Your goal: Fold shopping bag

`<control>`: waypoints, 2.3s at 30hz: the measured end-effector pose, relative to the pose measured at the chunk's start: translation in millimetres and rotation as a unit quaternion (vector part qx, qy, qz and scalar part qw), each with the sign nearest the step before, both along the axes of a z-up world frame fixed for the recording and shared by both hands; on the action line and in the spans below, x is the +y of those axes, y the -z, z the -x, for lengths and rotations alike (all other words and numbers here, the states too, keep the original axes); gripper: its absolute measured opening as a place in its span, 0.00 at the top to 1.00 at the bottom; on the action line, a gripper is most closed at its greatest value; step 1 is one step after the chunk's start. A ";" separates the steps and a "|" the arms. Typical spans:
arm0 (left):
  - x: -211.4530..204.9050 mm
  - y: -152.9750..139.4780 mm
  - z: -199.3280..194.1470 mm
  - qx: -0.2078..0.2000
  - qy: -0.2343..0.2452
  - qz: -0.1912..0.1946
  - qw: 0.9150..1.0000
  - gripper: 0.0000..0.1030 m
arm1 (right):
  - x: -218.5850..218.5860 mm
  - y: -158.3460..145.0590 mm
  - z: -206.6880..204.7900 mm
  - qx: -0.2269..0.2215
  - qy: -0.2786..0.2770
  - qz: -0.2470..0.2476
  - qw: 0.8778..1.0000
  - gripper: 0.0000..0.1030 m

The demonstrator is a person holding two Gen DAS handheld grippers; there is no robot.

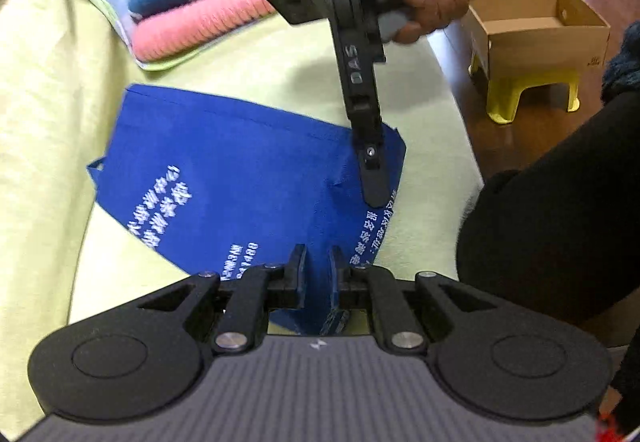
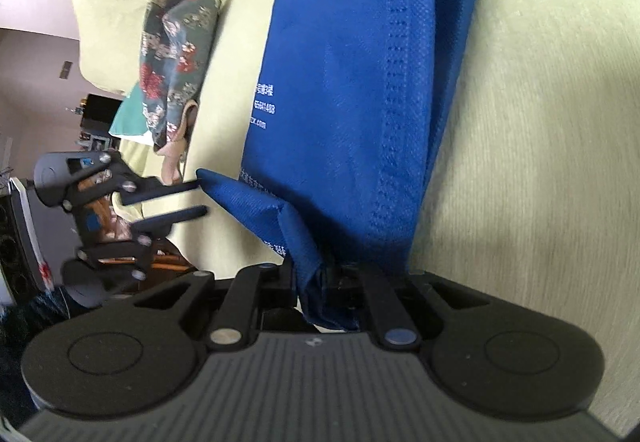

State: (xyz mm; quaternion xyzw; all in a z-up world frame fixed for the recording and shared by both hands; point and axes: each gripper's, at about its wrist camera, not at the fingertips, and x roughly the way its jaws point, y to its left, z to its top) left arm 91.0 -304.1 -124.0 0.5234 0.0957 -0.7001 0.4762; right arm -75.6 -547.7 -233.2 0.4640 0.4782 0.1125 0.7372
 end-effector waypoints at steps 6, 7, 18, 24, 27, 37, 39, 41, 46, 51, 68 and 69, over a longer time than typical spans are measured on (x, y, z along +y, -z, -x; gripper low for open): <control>-14.6 21.2 -3.8 0.009 -0.029 -0.023 0.999 0.95 | -0.7 4.0 3.3 0.001 0.011 -0.009 1.000 0.96; -15.1 21.1 -3.6 0.009 -0.031 -0.025 0.999 0.96 | -0.2 3.9 4.0 -0.002 0.013 -0.008 1.000 0.96; -13.6 23.2 3.1 0.006 -0.070 -0.010 0.997 0.97 | 44.3 -55.3 74.7 -0.111 0.197 0.221 0.949 0.70; -12.7 23.9 9.1 -0.004 -0.083 -0.003 0.997 1.00 | 150.7 -74.9 90.7 -0.190 0.133 0.464 0.855 0.91; -12.1 25.3 13.6 -0.023 -0.082 0.003 0.996 1.00 | 163.5 -59.4 75.3 -0.175 0.115 0.503 0.838 0.93; -6.0 30.8 16.5 -0.040 -0.078 0.030 0.996 1.00 | 149.2 -56.4 38.5 -0.075 0.090 0.523 0.844 0.98; -5.6 31.8 19.1 -0.049 -0.070 0.030 0.996 1.00 | 149.4 -62.6 39.8 -0.091 0.084 0.524 0.843 0.97; -5.9 32.0 19.8 -0.054 -0.066 0.030 0.996 1.00 | 143.0 -70.1 44.2 -0.118 0.083 0.525 0.839 0.81; -6.6 31.5 18.8 -0.050 -0.066 0.031 0.996 1.00 | 97.2 -75.3 40.9 -0.141 0.089 0.452 0.876 0.73; -6.1 32.0 18.8 -0.050 -0.066 0.035 0.996 1.00 | 60.3 -62.2 41.9 -0.130 0.085 0.335 0.929 0.78; -12.9 25.6 8.4 -0.028 -0.097 0.038 0.994 1.00 | 80.8 -46.5 66.4 -0.072 0.150 0.297 0.940 0.95; -14.1 25.7 8.5 -0.030 -0.099 0.040 0.994 1.00 | 88.3 -48.8 64.8 -0.071 0.138 0.322 0.934 0.95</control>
